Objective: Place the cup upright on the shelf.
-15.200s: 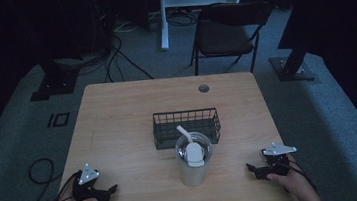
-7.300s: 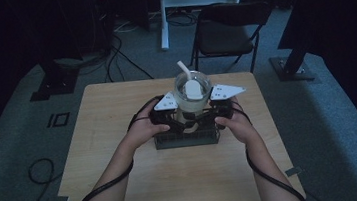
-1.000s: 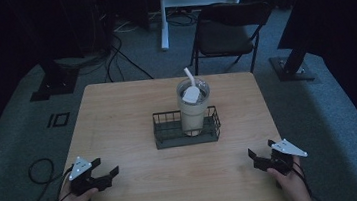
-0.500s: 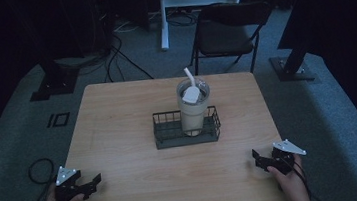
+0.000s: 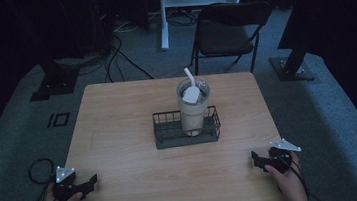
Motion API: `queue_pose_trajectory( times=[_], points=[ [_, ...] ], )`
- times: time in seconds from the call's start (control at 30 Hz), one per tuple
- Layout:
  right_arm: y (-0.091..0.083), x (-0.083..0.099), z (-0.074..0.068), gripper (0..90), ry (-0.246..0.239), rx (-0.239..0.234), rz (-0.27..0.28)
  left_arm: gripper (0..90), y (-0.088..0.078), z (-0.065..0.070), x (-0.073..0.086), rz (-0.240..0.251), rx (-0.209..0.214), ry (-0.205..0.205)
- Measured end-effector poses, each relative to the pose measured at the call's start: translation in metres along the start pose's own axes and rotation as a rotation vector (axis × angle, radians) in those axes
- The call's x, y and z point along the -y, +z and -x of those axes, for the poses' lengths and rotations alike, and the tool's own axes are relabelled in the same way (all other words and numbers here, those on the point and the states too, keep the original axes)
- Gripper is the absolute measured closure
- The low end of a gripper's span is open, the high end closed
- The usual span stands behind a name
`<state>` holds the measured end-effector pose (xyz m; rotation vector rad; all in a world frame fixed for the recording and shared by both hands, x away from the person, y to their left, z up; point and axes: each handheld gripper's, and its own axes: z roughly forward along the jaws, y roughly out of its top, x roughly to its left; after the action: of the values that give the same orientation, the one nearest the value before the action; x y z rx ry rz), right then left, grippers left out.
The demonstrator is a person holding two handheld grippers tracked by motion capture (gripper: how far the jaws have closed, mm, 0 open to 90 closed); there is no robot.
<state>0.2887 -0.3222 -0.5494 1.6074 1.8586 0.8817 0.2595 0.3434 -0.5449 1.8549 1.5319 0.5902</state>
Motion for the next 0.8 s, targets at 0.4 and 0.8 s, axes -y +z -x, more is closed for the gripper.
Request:
queue_pose_trajectory(
  times=[0.4, 0.8],
  points=[
    [0.006, -0.002, -0.004, 8.8, -0.046, -0.033, -0.06, 11.3, 0.002, 0.008, 0.0, -0.03, -0.026, 0.077],
    [0.006, -0.002, -0.004, 8.8, -0.052, -0.037, -0.062, 9.7, 0.003, 0.02, 0.001, -0.032, -0.064, 0.04]
  ],
)
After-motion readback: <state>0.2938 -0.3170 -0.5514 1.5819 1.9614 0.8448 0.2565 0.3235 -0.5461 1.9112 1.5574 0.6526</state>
